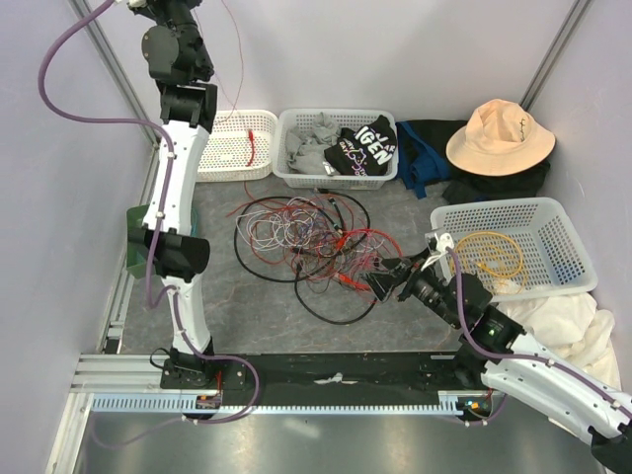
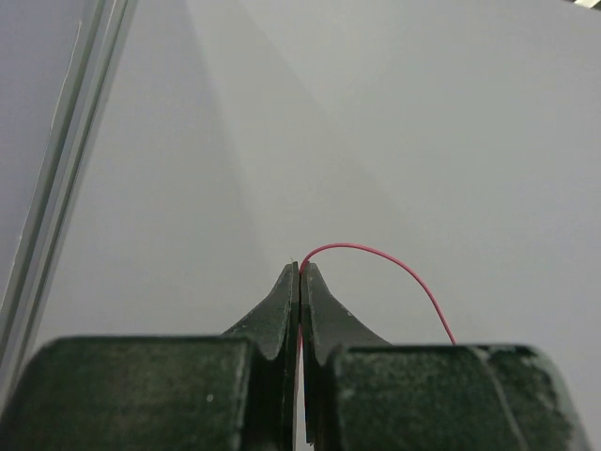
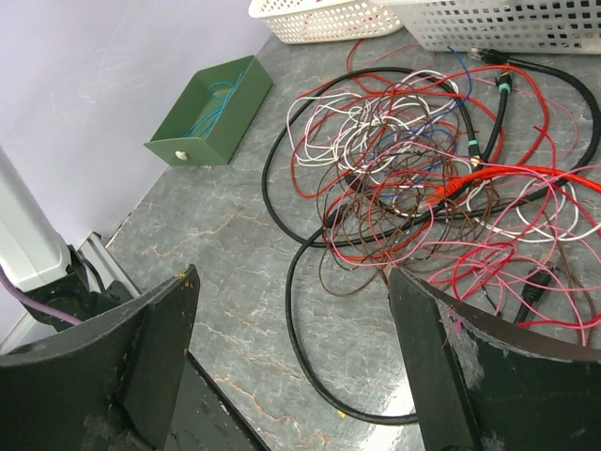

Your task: Untangle the cables

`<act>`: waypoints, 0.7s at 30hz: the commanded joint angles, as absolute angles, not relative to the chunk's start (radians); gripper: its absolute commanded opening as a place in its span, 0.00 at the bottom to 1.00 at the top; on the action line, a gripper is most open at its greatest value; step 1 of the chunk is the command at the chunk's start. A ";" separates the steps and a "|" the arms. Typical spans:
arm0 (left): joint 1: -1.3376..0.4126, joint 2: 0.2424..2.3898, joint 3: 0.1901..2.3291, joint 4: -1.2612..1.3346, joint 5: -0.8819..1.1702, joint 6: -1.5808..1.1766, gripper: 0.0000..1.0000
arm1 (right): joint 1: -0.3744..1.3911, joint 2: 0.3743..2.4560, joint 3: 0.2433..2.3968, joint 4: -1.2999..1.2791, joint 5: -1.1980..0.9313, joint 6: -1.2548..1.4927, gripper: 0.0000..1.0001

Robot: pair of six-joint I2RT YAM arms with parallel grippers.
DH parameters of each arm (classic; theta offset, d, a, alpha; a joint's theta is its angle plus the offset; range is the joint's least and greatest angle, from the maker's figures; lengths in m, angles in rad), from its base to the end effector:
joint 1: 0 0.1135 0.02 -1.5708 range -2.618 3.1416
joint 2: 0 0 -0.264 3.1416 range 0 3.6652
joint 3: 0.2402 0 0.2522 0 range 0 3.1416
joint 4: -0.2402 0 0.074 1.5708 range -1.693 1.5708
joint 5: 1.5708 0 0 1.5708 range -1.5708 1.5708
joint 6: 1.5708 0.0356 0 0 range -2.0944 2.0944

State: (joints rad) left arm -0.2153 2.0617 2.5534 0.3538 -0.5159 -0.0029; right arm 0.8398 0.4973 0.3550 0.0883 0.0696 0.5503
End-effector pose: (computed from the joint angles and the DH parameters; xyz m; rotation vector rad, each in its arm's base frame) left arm 0.3962 -0.0687 0.5934 -0.4143 0.7559 -0.0175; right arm 0.1009 0.1088 0.2582 -0.1921 1.7118 0.9985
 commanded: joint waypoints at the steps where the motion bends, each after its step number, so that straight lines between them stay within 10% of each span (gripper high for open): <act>1: -0.186 2.155 2.560 0.442 -0.491 0.067 0.02 | 0.842 0.443 0.331 0.057 0.107 0.546 0.90; 21: -0.160 2.230 2.612 0.497 -0.442 0.061 0.02 | 0.842 0.443 0.302 0.026 0.153 0.514 0.91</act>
State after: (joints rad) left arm -0.1593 2.2429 2.5183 0.4038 -0.4854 0.0399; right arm 0.8398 0.4530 0.3016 0.0105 0.1406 0.5266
